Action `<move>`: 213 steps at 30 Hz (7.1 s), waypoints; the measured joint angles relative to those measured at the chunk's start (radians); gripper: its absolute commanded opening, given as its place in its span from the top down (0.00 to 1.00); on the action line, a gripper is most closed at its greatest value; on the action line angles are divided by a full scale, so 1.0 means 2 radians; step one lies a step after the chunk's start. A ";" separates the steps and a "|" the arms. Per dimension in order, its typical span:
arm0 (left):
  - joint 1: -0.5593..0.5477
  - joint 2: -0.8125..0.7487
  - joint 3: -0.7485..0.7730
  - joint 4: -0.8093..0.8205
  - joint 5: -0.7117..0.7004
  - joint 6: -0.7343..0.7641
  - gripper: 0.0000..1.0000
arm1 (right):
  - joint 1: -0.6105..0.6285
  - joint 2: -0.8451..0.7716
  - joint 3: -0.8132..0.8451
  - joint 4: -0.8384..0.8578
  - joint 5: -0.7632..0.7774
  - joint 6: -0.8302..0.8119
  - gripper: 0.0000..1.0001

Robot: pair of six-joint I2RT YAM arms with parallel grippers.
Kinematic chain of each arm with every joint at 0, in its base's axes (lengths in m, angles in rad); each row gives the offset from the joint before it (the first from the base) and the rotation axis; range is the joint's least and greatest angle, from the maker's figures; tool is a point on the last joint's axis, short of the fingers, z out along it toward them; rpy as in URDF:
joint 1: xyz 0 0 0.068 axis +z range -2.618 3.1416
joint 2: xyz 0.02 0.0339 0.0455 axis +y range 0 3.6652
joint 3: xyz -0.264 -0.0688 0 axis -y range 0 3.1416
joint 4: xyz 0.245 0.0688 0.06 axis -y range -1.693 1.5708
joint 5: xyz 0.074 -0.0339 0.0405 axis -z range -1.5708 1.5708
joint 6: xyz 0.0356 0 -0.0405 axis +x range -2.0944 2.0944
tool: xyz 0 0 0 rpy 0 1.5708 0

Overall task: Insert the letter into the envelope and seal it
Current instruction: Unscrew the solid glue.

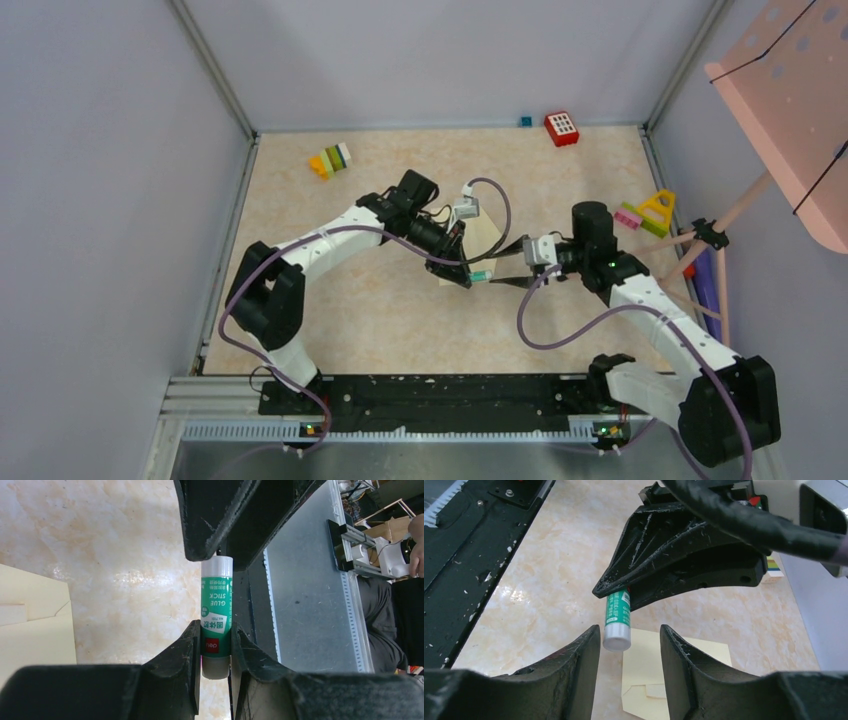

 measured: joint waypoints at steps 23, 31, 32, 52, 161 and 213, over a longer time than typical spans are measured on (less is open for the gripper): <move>-0.003 0.002 0.017 -0.026 -0.020 0.016 0.88 | 0.007 0.008 0.000 -0.030 0.004 -0.022 0.92; -0.006 -0.038 0.005 -0.012 -0.113 0.016 0.88 | 0.006 0.081 0.047 0.006 0.013 0.175 0.88; -0.006 -0.047 0.001 -0.005 -0.126 0.016 0.88 | 0.006 0.095 0.062 0.003 0.014 0.201 0.87; -0.012 -0.089 -0.034 0.057 -0.257 0.024 0.88 | -0.016 0.257 0.180 -0.038 -0.055 0.506 0.31; -0.006 -0.017 0.008 -0.011 -0.085 0.025 0.90 | -0.043 0.028 0.027 0.007 -0.014 0.242 0.03; -0.002 0.038 0.053 -0.090 0.019 0.038 0.90 | 0.004 0.004 0.003 -0.058 -0.015 -0.024 0.75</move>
